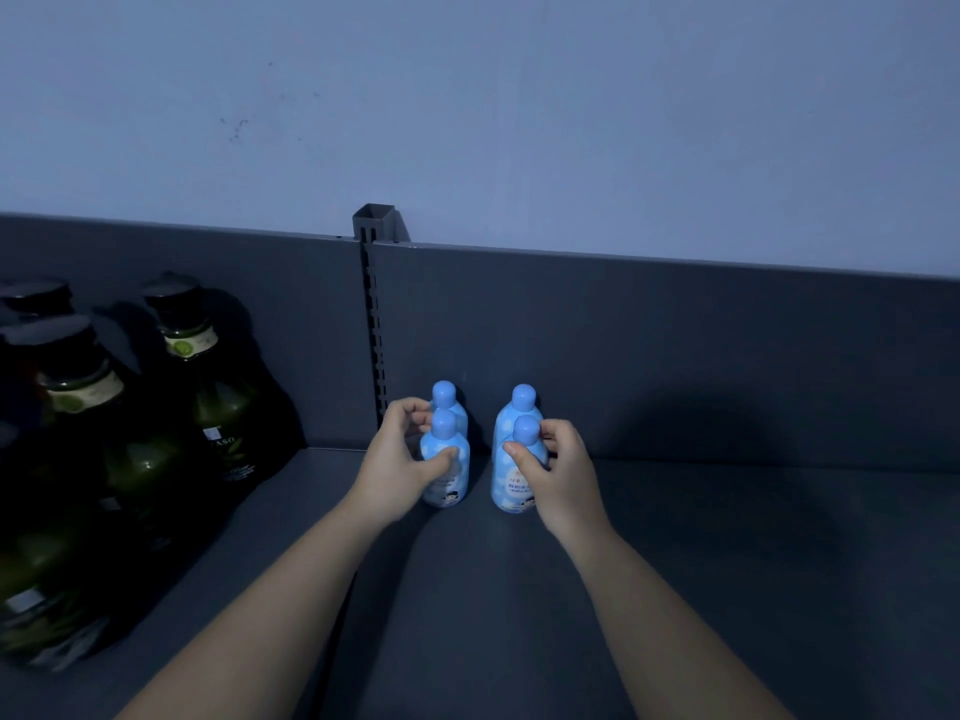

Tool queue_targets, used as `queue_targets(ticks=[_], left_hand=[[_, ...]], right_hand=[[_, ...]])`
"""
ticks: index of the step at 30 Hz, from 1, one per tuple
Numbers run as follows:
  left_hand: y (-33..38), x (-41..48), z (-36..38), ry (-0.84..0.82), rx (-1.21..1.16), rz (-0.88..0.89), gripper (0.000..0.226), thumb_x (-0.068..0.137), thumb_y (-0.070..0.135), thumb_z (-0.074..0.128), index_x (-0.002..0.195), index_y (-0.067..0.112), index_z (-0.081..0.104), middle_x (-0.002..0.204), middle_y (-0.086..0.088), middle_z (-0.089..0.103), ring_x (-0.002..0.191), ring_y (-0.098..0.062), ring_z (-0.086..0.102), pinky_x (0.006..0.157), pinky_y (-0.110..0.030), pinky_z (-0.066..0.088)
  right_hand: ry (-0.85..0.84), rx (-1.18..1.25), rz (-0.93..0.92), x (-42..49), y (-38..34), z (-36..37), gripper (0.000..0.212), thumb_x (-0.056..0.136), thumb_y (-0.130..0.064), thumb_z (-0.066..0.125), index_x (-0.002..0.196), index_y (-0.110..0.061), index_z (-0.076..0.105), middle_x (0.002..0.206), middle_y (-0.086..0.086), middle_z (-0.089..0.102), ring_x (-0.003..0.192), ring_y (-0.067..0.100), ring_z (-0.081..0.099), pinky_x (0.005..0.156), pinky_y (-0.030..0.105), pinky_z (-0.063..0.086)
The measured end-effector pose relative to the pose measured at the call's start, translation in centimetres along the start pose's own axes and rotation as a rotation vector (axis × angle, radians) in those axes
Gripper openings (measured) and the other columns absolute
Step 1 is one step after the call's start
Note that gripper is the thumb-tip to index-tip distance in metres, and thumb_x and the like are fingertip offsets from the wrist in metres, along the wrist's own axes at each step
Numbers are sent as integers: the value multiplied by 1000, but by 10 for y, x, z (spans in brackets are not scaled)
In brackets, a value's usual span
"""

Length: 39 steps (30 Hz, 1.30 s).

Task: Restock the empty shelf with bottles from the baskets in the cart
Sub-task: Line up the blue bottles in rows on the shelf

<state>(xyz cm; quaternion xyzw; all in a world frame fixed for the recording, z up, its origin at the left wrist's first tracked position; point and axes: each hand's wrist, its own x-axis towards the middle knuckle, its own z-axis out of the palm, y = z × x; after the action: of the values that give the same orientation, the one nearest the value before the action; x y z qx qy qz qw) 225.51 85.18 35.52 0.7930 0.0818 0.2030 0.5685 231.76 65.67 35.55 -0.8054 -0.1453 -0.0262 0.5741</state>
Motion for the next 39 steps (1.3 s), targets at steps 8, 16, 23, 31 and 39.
queue_targets(ticks=[8, 16, 23, 31, 39], left_hand=[[9, -5, -3, 16, 87, -39, 50, 76, 19, 80, 116, 27, 50, 118, 14, 60, 112, 2, 55, 99, -27, 46], [29, -42, -38, 51, 495, 11, 61, 85, 28, 71, 138, 16, 44, 133, 5, 50, 124, -11, 47, 102, -22, 33], [43, -116, -64, 83, 880, 17, 66, 89, 39, 61, 149, 32, 33, 158, 10, 26, 143, -15, 29, 115, -30, 27], [35, -233, -102, 297, 1196, -345, 72, 93, 54, 47, 154, 33, 15, 164, 6, 10, 150, -23, 12, 121, -46, 15], [24, -351, -172, 458, 1216, -595, 76, 90, 49, 52, 155, 32, 17, 163, 3, 15, 149, -27, 15, 119, -46, 17]], right_hand=[[-141, -30, 38, 4, -11, -15, 24, 83, -37, 75, 98, -30, 57, 107, -6, 63, 99, 7, 61, 86, 27, 50], [-61, -318, -153, -1, -39, -35, 43, 87, -37, 68, 123, -22, 52, 126, -4, 50, 118, 18, 47, 103, 37, 39], [-208, -583, -504, -49, -61, -15, 36, 88, -34, 63, 123, -25, 55, 130, -11, 51, 120, 19, 46, 97, 37, 33], [-744, -807, -669, -122, -87, 61, 77, 95, -57, 42, 156, -24, 8, 164, -7, 4, 151, 19, 0, 122, 51, 1], [-999, -788, -816, -205, -121, 137, 84, 96, -61, 39, 157, -24, -4, 165, -7, -3, 151, 21, -3, 122, 51, -2]])
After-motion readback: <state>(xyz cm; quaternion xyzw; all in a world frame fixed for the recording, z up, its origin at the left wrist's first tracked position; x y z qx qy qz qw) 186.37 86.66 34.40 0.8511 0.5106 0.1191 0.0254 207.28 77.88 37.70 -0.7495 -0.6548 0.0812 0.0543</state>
